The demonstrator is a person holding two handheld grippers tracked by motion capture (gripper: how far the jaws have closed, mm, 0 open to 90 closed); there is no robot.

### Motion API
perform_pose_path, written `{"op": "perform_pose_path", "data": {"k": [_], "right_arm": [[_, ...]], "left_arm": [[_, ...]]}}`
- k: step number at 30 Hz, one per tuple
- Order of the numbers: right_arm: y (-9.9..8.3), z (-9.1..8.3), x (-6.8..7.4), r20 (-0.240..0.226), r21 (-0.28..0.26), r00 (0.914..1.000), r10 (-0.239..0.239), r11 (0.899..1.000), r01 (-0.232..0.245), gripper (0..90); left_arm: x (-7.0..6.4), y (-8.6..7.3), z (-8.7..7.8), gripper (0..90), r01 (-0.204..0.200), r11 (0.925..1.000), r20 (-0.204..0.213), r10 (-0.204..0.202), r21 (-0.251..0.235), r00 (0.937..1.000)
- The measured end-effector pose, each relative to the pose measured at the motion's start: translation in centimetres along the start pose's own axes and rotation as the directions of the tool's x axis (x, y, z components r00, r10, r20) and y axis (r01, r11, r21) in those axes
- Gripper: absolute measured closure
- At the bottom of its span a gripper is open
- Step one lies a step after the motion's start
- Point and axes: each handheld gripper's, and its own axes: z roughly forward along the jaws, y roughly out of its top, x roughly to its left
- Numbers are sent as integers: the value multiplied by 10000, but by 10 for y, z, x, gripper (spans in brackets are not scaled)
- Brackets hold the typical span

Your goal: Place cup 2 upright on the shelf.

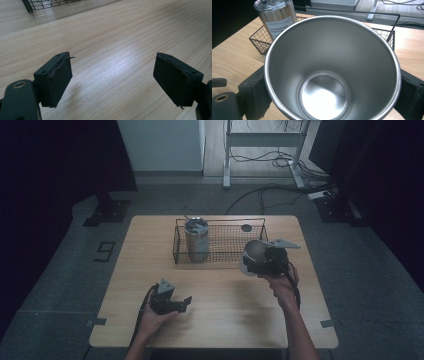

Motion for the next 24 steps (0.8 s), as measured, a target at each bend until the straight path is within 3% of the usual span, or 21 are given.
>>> {"op": "perform_pose_path", "data": {"k": [24], "right_arm": [[24, 12, -4, 123, 86, 9998, -133, 9999, 132, 70]], "left_arm": [[1, -2, 2, 155, 6, 10000, -43, -6, 82, 10000]]}}
